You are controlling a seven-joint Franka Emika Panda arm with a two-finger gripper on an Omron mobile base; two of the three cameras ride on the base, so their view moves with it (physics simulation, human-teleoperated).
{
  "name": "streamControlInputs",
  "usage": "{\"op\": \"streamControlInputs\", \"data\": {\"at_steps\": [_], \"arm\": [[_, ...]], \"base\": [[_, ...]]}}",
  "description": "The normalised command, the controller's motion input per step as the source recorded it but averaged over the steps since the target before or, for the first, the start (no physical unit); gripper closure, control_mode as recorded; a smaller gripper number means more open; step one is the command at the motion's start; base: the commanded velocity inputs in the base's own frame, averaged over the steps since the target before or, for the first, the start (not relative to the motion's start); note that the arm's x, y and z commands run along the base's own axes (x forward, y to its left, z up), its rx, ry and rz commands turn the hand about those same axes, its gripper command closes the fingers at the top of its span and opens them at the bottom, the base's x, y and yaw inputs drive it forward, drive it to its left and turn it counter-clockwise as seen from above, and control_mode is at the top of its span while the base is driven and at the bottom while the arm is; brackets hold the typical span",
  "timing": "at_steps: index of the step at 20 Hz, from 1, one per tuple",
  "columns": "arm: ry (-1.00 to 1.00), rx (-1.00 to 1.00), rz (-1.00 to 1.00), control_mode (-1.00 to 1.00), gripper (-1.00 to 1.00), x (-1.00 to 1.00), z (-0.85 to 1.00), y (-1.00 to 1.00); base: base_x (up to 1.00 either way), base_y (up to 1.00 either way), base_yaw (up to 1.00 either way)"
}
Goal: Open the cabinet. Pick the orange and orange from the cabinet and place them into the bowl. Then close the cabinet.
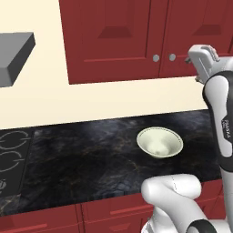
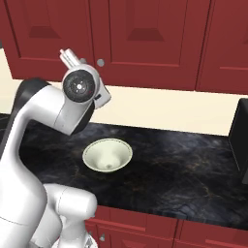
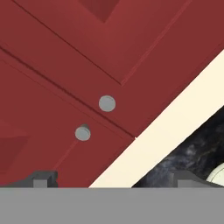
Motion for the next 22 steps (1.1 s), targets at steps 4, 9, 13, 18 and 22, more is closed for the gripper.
{"op": "streamControlInputs", "data": {"at_steps": [4, 9, 13, 18, 22], "arm": [[0.00, 0.09, 0.00, -1.00, -1.00, 0.11, 0.01, 0.00], [0.00, 0.09, 0.00, -1.00, -1.00, 0.17, 0.00, 0.00], [0.00, 0.10, 0.00, -1.00, -1.00, 0.18, 0.03, 0.00], [0.00, 0.09, 0.00, -1.00, -1.00, 0.19, 0.01, 0.00], [0.00, 0.07, 0.00, -1.00, -1.00, 0.19, 0.00, 0.00]], "base": [[0.00, 0.00, 0.00], [0.00, 0.00, 0.00], [0.00, 0.00, 0.00], [0.00, 0.00, 0.00], [0.00, 0.00, 0.00]]}}
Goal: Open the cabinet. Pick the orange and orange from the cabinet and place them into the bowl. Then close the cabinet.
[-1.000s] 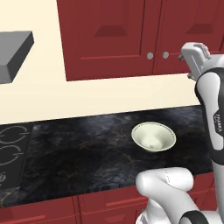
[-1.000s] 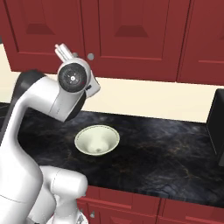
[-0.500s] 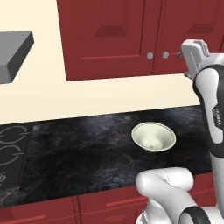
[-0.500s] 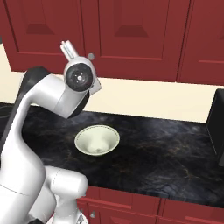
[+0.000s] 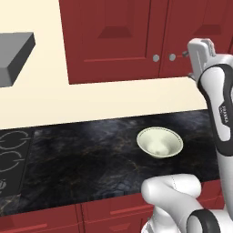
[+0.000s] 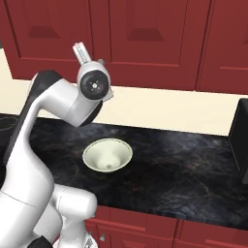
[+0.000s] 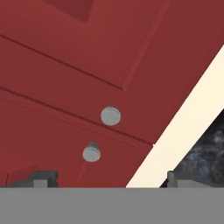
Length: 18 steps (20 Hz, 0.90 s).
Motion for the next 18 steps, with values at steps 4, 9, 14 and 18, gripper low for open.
{"op": "streamControlInputs", "data": {"at_steps": [4, 9, 14, 18], "arm": [[0.00, 0.08, 0.00, -1.00, -1.00, 0.22, 0.00, 0.00], [0.00, 0.07, 0.00, -1.00, -1.00, 0.19, 0.00, 0.00], [0.00, 0.06, 0.00, -1.00, -1.00, 0.24, 0.00, 0.00], [0.00, 0.03, 0.00, -1.00, -1.00, 0.27, 0.00, 0.00]], "base": [[0.00, 0.00, 0.00], [0.00, 0.00, 0.00], [0.00, 0.00, 0.00], [0.00, 0.00, 0.00]]}}
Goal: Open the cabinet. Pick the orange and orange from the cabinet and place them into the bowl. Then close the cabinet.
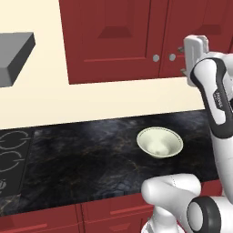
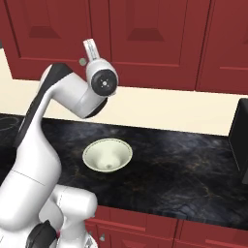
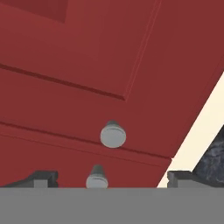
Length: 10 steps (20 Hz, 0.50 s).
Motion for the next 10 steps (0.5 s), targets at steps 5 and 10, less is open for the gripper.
{"op": "streamControlInputs", "data": {"at_steps": [5, 10], "arm": [[0.00, 0.02, 0.00, -1.00, -1.00, 0.27, 0.00, 0.00], [0.00, 0.02, 0.00, -1.00, -1.00, 0.25, -0.03, 0.00]], "base": [[0.00, 0.00, 0.00], [0.00, 0.00, 0.00]]}}
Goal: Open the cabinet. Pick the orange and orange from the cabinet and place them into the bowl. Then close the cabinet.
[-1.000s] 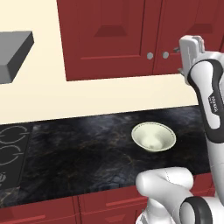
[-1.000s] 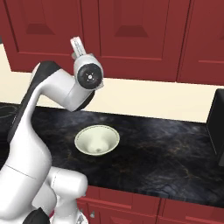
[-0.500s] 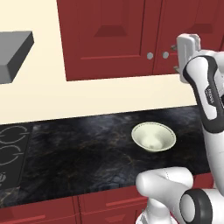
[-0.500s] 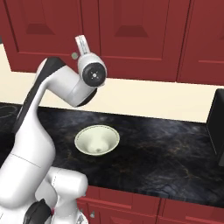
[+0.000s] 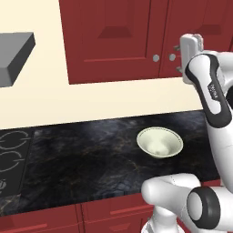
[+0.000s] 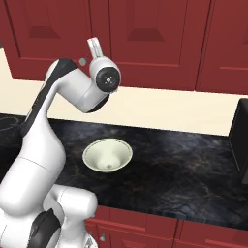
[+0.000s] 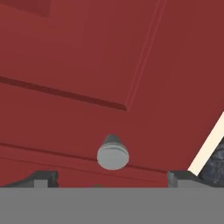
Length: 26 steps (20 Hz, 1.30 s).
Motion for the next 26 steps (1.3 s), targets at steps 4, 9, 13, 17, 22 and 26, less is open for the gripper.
{"op": "streamControlInputs", "data": {"at_steps": [4, 9, 13, 17, 22, 26], "arm": [[0.00, 0.02, 0.00, -1.00, -1.00, 0.25, -0.13, 0.00], [0.00, 0.02, 0.00, -1.00, -1.00, 0.24, -0.14, 0.00], [0.00, 0.03, 0.00, -1.00, -1.00, 0.27, -0.09, 0.00], [0.00, 0.04, 0.00, -1.00, -1.00, 0.31, -0.07, 0.00], [0.00, 0.04, 0.00, -1.00, -1.00, 0.31, -0.05, 0.00], [0.07, 0.00, 0.00, -1.00, 1.00, 0.14, 0.00, 0.00]], "base": [[0.00, 0.00, 0.00], [0.00, 0.00, 0.00], [0.00, 0.00, 0.00], [0.00, 0.00, 0.00], [0.00, 0.00, 0.00], [0.00, 0.00, 0.00]]}}
